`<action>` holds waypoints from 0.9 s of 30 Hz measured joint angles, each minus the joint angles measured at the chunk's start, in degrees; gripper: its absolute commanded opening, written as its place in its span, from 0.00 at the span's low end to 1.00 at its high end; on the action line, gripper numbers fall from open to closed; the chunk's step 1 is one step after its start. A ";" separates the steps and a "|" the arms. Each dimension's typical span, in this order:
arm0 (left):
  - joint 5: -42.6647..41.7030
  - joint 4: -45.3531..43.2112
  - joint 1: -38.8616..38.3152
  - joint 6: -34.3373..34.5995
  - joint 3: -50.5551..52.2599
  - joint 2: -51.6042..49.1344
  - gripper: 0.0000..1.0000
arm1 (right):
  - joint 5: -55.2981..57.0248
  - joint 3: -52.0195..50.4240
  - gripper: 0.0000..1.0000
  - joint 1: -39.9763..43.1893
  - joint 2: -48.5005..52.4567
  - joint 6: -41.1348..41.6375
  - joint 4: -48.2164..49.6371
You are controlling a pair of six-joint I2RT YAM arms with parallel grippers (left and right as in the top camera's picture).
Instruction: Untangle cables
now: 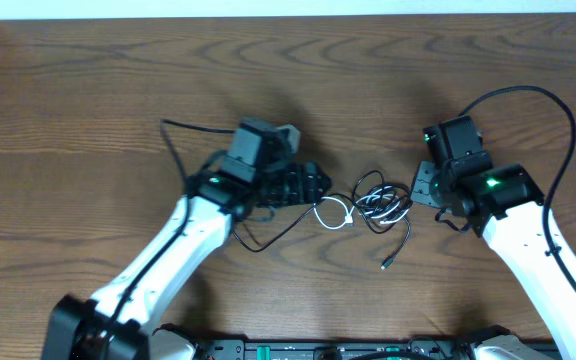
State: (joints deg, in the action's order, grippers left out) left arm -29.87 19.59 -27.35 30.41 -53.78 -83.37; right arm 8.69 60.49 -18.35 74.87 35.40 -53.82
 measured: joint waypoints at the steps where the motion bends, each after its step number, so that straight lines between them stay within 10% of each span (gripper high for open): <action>1: 0.00 -1.57 -1.29 1.20 0.00 -1.44 0.80 | -0.28 -0.02 0.33 0.68 0.00 0.04 -0.15; 9: -0.02 -14.82 -8.76 11.93 0.00 -12.59 0.78 | -2.80 -0.02 0.35 4.55 -0.02 0.20 -0.39; 15: -0.42 -19.87 -12.87 16.02 0.00 -17.90 0.08 | -3.34 -0.02 0.34 4.57 -0.04 0.20 -0.61; 27: -1.25 -13.49 -4.22 9.60 0.00 -12.46 0.07 | -10.62 -0.02 0.37 4.57 -0.04 0.17 -0.28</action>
State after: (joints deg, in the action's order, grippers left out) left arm -31.11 6.11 -31.57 40.01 -53.78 -95.83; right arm -1.93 60.47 -13.78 74.83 35.57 -54.11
